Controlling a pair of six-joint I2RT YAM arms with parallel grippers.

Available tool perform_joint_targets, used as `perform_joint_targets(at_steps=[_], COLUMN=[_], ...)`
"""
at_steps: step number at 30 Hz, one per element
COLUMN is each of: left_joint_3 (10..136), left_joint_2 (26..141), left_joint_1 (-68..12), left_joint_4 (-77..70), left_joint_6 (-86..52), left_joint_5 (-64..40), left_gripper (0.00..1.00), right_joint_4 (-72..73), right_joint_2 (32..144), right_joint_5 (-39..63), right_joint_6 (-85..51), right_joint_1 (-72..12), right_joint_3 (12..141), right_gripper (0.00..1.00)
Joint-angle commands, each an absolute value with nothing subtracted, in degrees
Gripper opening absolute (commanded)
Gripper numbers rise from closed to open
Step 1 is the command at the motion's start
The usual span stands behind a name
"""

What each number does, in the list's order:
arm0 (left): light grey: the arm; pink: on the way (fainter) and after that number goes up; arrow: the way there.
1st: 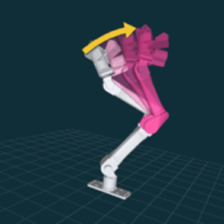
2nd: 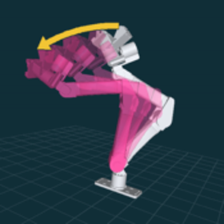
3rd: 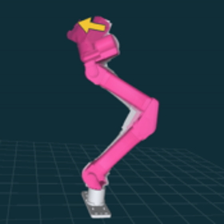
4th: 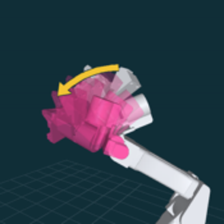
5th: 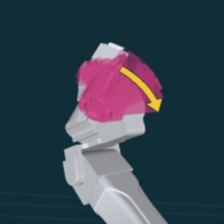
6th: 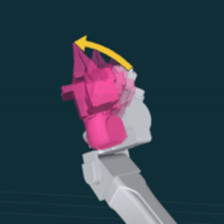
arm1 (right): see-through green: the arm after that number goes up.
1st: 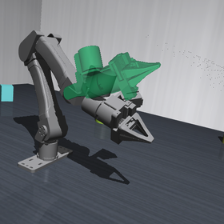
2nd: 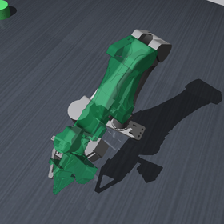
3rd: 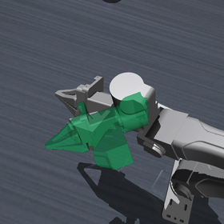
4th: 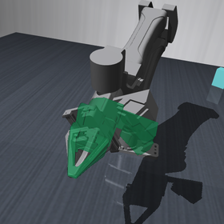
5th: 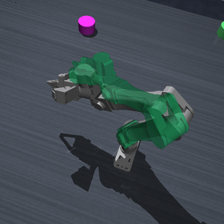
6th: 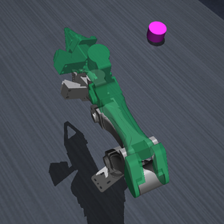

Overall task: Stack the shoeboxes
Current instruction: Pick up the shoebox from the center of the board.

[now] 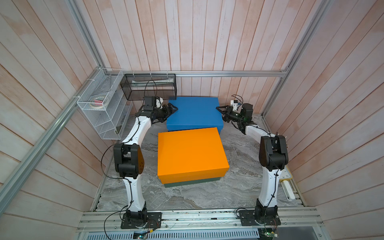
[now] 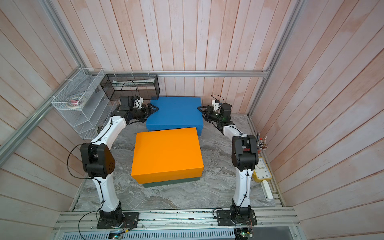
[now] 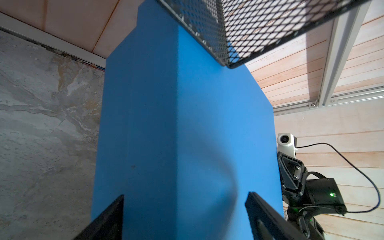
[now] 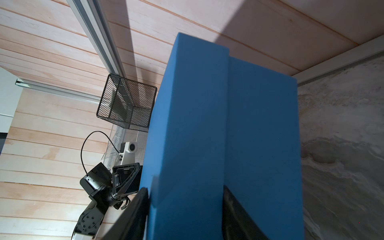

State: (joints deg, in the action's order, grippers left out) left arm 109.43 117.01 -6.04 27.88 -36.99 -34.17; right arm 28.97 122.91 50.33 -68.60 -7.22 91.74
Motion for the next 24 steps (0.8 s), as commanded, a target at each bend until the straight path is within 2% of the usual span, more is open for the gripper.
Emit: perform_joint_targets(at_steps=[1,24], left_joint_3=[113.27,122.44], left_joint_2=[118.87,124.76], left_joint_1=[-12.9,-17.28], left_joint_4=[25.81,30.03], left_joint_6=[-37.27,-36.74], left_joint_5=[-46.67,-45.68], left_gripper=[0.91,0.91], right_joint_4=[31.88,33.72], right_joint_2=[120.74,119.54], right_joint_5=[61.35,62.36], right_joint_6=[-70.31,-70.31], right_joint_1=[-12.68,-10.31], right_joint_3=[91.32,88.16], right_gripper=[0.55,0.55])
